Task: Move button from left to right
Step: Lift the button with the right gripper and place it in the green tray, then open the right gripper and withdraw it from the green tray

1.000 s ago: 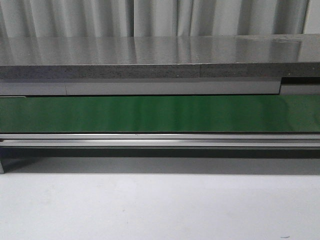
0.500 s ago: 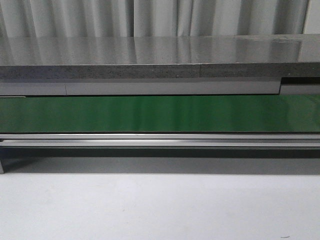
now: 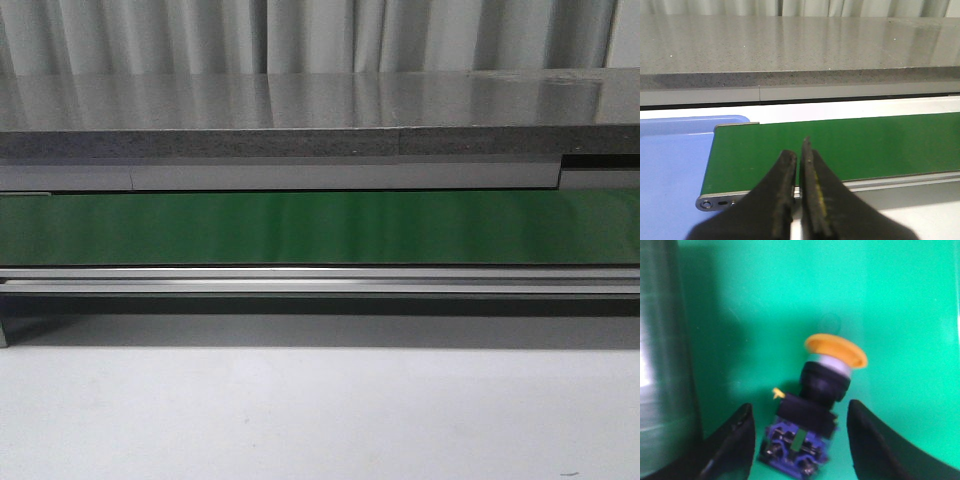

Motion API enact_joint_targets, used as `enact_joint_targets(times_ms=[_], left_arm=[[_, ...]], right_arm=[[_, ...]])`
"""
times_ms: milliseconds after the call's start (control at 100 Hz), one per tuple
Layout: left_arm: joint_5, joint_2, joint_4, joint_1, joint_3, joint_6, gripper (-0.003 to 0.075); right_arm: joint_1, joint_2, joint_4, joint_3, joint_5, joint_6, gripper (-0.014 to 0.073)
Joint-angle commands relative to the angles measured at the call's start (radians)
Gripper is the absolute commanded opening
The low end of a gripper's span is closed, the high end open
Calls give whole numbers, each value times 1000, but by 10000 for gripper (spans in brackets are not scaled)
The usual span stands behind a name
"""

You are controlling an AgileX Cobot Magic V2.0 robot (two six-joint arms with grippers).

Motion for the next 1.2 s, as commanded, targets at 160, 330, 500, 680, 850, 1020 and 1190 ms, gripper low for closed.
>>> enact_joint_targets(times_ms=[160,330,500,680,850,1020,1190], left_arm=[[-77,9,-6,-8,-25,-4,5],[-77,9,-6,-8,-25,-4,5],[-77,9,-6,-8,-25,-4,5],[-77,9,-6,-8,-25,-4,5],[-77,9,-6,-8,-25,-4,5],[-77,9,-6,-8,-25,-4,5],[-77,9,-6,-8,-25,-4,5]], right_arm=[[-9,-55,-2,-30,-40,-5,398],[-9,-118,19,-30,-83,16,397],[2,-215,117,-30,-137,16,397],[80,-312,130,-28,-154,16,391],[191,-392,133,-25,-154,16,391],[288,-482,168,21,-174,16,391],[363,-593,209,143,-256,16,391]])
